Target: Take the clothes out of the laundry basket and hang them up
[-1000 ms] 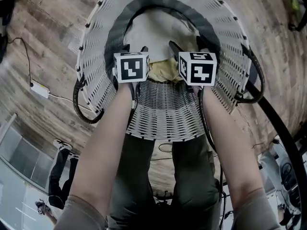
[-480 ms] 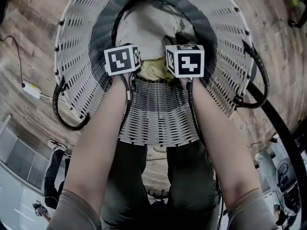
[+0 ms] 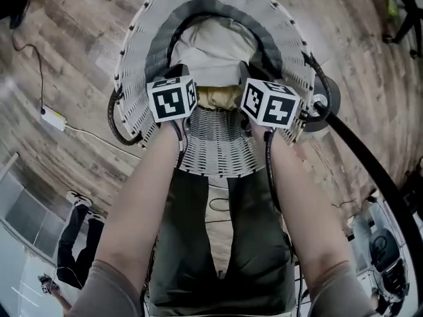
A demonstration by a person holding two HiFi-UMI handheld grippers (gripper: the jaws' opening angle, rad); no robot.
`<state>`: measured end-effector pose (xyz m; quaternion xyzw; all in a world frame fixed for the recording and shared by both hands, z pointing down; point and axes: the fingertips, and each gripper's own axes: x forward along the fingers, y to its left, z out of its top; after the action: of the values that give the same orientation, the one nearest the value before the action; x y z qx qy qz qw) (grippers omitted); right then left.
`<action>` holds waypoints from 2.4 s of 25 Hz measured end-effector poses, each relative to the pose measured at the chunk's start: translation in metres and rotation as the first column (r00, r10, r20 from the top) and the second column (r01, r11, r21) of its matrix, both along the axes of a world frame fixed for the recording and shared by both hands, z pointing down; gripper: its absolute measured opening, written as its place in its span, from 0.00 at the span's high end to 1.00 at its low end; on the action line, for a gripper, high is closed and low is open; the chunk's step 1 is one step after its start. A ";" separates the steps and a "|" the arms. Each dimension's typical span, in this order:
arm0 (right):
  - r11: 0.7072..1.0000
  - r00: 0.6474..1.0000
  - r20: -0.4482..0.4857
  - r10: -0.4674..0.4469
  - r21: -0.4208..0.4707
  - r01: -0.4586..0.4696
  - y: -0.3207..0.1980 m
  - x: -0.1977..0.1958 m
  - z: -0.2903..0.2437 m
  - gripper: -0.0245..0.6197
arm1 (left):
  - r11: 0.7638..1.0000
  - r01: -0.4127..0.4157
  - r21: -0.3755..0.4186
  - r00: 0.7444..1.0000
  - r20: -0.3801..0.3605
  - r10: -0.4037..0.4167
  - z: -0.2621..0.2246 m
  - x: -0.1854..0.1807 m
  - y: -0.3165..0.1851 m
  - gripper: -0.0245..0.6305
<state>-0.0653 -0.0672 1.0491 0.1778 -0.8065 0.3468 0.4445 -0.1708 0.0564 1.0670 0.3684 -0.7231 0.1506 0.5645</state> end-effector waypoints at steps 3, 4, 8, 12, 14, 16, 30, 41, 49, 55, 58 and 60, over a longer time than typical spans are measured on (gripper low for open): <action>1.000 0.999 0.029 0.024 0.008 -0.024 -0.001 0.008 -0.042 0.90 | 0.999 0.015 0.046 1.000 0.018 -0.016 -0.040 0.000 -0.004 0.96; 0.999 0.999 0.039 0.032 0.005 -0.032 -0.001 0.010 -0.056 0.90 | 0.998 0.015 0.061 1.000 0.023 -0.016 -0.054 0.000 -0.004 0.96; 0.998 0.996 0.064 0.055 -0.029 -0.053 0.009 0.021 -0.114 0.90 | 0.992 0.027 0.120 0.999 0.032 -0.031 -0.113 0.002 0.001 0.96; 0.998 0.994 0.093 0.058 -0.031 -0.056 0.013 0.031 -0.178 0.90 | 0.982 0.026 0.189 0.999 0.021 -0.030 -0.177 0.007 0.002 0.96; 0.998 0.990 0.127 0.054 -0.027 -0.051 0.016 0.029 -0.212 0.90 | 0.976 0.005 0.220 0.999 0.035 -0.014 -0.211 0.004 0.003 0.96; 0.999 0.987 0.155 0.041 -0.016 -0.039 0.019 0.029 -0.247 0.90 | 0.966 -0.021 0.257 0.998 0.055 0.007 -0.246 0.003 0.003 0.96; 0.999 0.919 0.393 -0.014 0.053 -0.008 0.031 0.024 -0.522 0.90 | 0.844 -0.178 0.506 0.982 0.140 0.123 -0.496 0.013 0.018 0.96; 0.952 0.833 0.508 -0.216 0.299 0.064 0.025 0.038 -0.708 0.90 | 0.739 -0.343 0.580 0.937 0.266 0.226 -0.673 0.029 -0.003 0.96; 0.913 0.791 0.547 -0.272 0.407 0.032 0.035 0.057 -0.791 0.90 | 0.657 -0.419 0.626 0.906 0.333 0.261 -0.761 0.041 -0.003 0.96; 0.904 0.775 0.572 -0.269 0.429 -0.003 0.035 0.078 -0.823 0.90 | 0.620 -0.453 0.641 0.891 0.357 0.282 -0.797 0.056 -0.011 0.96; 0.894 0.778 0.568 -0.268 0.448 -0.019 0.035 0.083 -0.830 0.90 | 0.601 -0.470 0.646 0.882 0.364 0.299 -0.805 0.058 -0.014 0.96; 0.886 0.784 0.562 -0.262 0.463 -0.036 0.033 0.088 -0.833 0.90 | 0.585 -0.491 0.646 0.871 0.374 0.318 -0.810 0.060 -0.020 0.96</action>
<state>0.0224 -0.0337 0.2160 0.1040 -0.9731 0.1615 0.1274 -0.1106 0.0363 0.2570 0.6970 -0.6755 0.0178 0.2398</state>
